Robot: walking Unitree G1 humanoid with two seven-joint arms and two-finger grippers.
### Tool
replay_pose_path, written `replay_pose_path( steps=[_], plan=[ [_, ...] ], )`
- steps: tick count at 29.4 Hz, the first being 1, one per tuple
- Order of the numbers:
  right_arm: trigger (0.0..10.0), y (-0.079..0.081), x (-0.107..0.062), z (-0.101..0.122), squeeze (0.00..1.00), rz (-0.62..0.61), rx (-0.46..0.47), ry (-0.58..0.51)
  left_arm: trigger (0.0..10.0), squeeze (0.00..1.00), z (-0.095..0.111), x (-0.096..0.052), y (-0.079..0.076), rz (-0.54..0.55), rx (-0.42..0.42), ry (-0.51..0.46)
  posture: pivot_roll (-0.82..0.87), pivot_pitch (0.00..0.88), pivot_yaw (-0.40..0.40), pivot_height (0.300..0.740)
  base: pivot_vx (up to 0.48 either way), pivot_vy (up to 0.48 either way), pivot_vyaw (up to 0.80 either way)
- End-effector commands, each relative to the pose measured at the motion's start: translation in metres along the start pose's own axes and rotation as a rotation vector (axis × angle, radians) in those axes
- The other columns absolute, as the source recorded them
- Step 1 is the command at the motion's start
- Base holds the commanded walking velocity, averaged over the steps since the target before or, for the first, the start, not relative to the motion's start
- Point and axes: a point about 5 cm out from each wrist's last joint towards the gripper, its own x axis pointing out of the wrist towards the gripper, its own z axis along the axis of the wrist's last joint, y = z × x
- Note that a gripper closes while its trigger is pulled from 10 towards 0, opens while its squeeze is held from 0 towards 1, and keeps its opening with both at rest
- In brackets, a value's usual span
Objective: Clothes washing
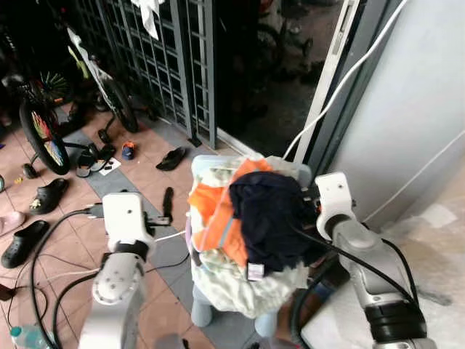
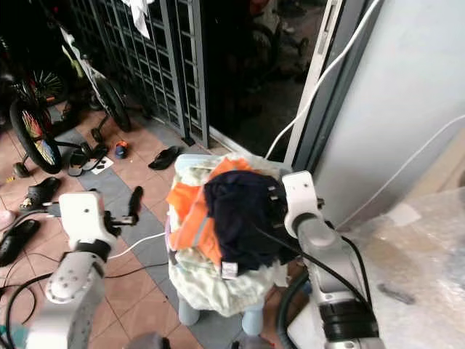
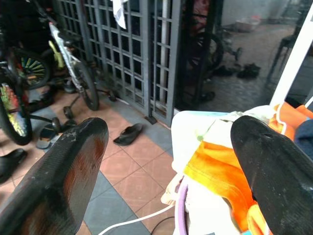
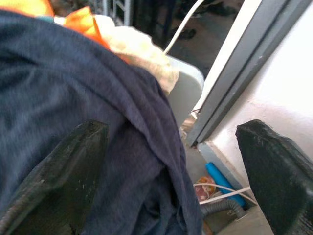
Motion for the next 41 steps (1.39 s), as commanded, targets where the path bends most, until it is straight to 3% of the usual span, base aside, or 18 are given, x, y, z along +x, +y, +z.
replay_pose_path(
  steps=[1,5,11,13,18,22,23,24,25,41],
  plan=[
    [10.0,0.012,0.001,0.002,0.0,0.088,0.022,0.001,10.0,0.0,-0.002,0.001,0.007,0.032,-0.001,0.006,0.01,0.0,-0.009,0.74,0.0,0.0,0.0],
    [10.0,0.017,0.004,0.009,0.0,0.176,0.027,-0.004,10.0,0.0,0.0,0.005,0.008,0.057,-0.007,-0.005,0.01,0.0,-0.013,0.74,0.0,0.0,0.0],
    [10.0,0.017,0.011,0.016,0.0,0.186,0.047,-0.008,10.0,0.0,-0.006,0.01,0.01,0.071,0.002,0.004,-0.01,0.0,-0.017,0.74,0.0,0.0,0.0],
    [10.0,0.024,0.009,0.019,0.0,0.243,0.073,0.002,10.0,0.0,-0.007,0.008,0.011,0.064,-0.006,0.028,-0.01,0.0,-0.007,0.74,0.0,0.0,0.0],
    [10.0,0.043,0.004,0.002,0.0,0.405,0.061,0.11,10.0,0.0,-0.01,0.004,0.016,0.044,0.03,0.059,0.02,0.0,-0.009,0.74,0.0,0.0,0.0],
    [10.0,0.048,0.002,-0.004,0.0,0.454,0.027,0.139,10.0,0.0,-0.012,-0.003,0.018,0.046,0.043,0.081,0.03,0.0,-0.005,0.74,0.0,0.0,0.0],
    [3.5,0.048,0.001,-0.006,0.0,0.456,0.015,0.156,10.0,0.0,-0.013,-0.009,0.019,0.043,0.049,0.094,0.03,0.0,-0.004,0.74,0.0,0.0,0.0],
    [3.5,0.048,0.001,-0.007,0.0,0.453,0.014,0.16,10.0,0.0,-0.014,-0.01,0.019,0.041,0.052,0.098,0.03,0.0,-0.004,0.74,0.0,0.0,0.0],
    [0.0,0.048,0.001,-0.008,0.0,0.45,0.007,0.165,10.0,0.0,-0.015,-0.012,0.019,0.039,0.054,0.104,0.03,0.0,-0.005,0.74,0.0,0.0,0.0],
    [0.0,0.058,-0.004,-0.011,0.0,0.45,-0.035,0.193,10.0,0.0,-0.015,-0.017,0.013,0.05,0.045,0.117,0.04,0.011,-0.044,0.74,0.0,0.0,0.0]
  ],
)
